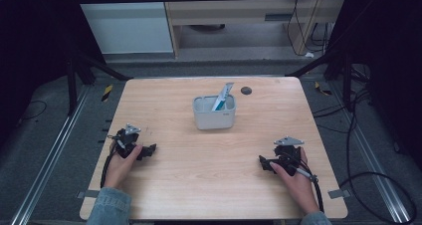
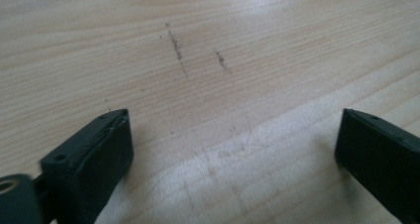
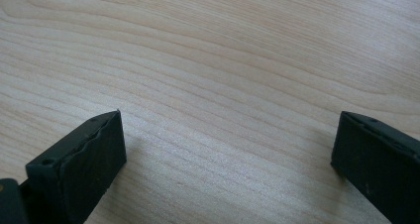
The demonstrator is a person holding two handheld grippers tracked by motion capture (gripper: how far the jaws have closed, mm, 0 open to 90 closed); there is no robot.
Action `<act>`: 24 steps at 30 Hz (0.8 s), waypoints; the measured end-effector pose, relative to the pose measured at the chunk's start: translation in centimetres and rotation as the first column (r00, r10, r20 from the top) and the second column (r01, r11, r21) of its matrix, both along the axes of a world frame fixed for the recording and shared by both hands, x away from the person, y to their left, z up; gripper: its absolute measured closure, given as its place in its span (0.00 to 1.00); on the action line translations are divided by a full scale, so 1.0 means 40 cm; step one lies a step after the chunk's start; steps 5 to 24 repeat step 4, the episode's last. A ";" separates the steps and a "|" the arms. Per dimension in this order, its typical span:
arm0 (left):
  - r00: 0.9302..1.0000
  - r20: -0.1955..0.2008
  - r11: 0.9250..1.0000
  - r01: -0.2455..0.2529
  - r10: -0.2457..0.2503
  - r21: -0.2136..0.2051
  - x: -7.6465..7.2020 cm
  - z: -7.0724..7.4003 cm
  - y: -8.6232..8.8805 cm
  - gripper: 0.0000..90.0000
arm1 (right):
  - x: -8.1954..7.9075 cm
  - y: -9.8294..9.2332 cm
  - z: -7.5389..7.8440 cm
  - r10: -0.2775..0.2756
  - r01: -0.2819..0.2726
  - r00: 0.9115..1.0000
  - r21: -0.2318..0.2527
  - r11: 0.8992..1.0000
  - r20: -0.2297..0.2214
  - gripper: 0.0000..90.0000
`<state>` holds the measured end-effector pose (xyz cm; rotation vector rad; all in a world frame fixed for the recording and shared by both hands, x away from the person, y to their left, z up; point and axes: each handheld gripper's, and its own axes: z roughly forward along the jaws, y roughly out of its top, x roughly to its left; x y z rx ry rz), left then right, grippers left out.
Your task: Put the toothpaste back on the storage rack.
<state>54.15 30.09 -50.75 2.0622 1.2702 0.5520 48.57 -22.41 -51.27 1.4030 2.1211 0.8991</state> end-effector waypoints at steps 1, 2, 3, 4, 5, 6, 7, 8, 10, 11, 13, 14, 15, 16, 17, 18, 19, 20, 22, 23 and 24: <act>1.000 0.000 1.000 0.001 -0.001 0.001 0.000 0.000 0.000 0.00 | 0.000 0.000 0.000 -0.001 0.001 1.000 0.001 1.000 0.000 0.01; 1.000 0.000 1.000 0.000 0.000 0.002 0.000 0.000 0.000 0.00 | 0.000 0.000 0.000 0.000 0.000 1.000 0.001 1.000 -0.001 0.01; 1.000 0.000 1.000 -0.001 0.001 0.002 0.000 0.000 0.000 0.00 | 0.000 0.000 0.000 0.000 0.000 1.000 0.000 1.000 -0.001 0.01; 1.000 0.000 1.000 -0.001 0.001 0.002 0.000 0.000 0.000 0.00 | 0.000 0.000 0.000 0.000 0.000 1.000 0.001 1.000 0.000 0.01; 1.000 0.000 1.000 -0.001 0.001 0.002 0.000 0.000 0.000 0.00 | 0.000 0.000 0.000 0.000 0.000 1.000 0.001 1.000 0.000 0.01; 1.000 0.000 1.000 -0.001 0.001 0.002 0.000 0.000 0.000 0.00 | 0.000 0.000 0.000 0.000 0.000 1.000 0.001 1.000 0.000 0.01; 1.000 0.000 1.000 -0.001 0.001 0.002 0.000 0.000 0.000 0.00 | 0.000 0.000 0.000 0.000 0.000 1.000 0.001 1.000 0.000 0.01; 1.000 0.000 1.000 -0.001 0.001 0.002 0.000 0.000 0.000 0.00 | 0.000 0.000 0.000 0.000 0.000 1.000 0.001 1.000 0.000 0.01; 1.000 0.000 1.000 -0.001 0.001 0.002 0.000 0.000 0.000 0.00 | 0.000 0.000 0.000 0.000 0.000 1.000 0.001 1.000 0.000 0.01; 1.000 0.000 1.000 -0.001 0.001 0.002 0.000 0.000 0.000 0.00 | 0.000 0.000 0.000 0.000 0.000 1.000 0.001 1.000 0.000 0.01; 1.000 0.000 1.000 -0.001 0.001 0.002 0.000 0.000 0.000 0.00 | 0.000 0.000 0.000 0.000 0.000 1.000 0.001 1.000 0.000 0.01; 1.000 0.000 1.000 -0.001 0.001 0.002 0.000 0.000 0.000 0.00 | 0.000 0.000 0.000 0.000 0.000 1.000 0.001 1.000 0.000 0.01; 1.000 0.000 1.000 -0.001 0.001 0.002 0.000 0.000 0.000 0.00 | 0.000 0.000 0.000 0.000 0.000 1.000 0.001 1.000 0.000 0.01; 1.000 0.000 1.000 -0.001 0.001 0.002 0.000 0.000 0.000 0.00 | 0.000 0.000 0.000 0.000 0.000 1.000 0.001 1.000 0.000 0.01; 1.000 0.000 1.000 -0.001 0.001 0.002 0.000 0.000 0.000 0.00 | 0.000 0.000 0.000 0.000 0.000 1.000 0.001 1.000 0.000 0.01; 1.000 0.000 1.000 -0.001 0.001 0.002 0.000 0.000 0.000 0.00 | 0.000 0.000 0.000 0.000 0.000 1.000 0.001 1.000 0.000 0.01; 1.000 0.000 1.000 -0.001 0.001 0.002 0.000 0.000 0.000 0.00 | 0.000 0.000 0.000 0.000 0.000 1.000 0.001 1.000 0.000 0.01; 1.000 0.000 1.000 -0.001 0.001 0.002 0.000 0.000 0.000 0.00 | 0.000 0.000 0.000 0.000 0.000 1.000 0.001 1.000 0.000 0.01; 1.000 0.000 1.000 -0.001 0.001 0.002 0.000 0.000 0.000 0.00 | 0.000 0.000 0.000 0.000 0.000 1.000 0.001 1.000 0.000 0.01; 1.000 0.000 1.000 -0.001 0.001 0.002 0.000 0.000 0.000 0.00 | 0.000 0.000 0.000 0.000 0.000 1.000 0.001 1.000 0.000 0.01; 1.000 0.000 1.000 -0.001 0.001 0.002 0.000 0.000 0.000 0.00 | 0.000 0.000 0.000 0.000 0.000 1.000 0.001 1.000 0.000 0.01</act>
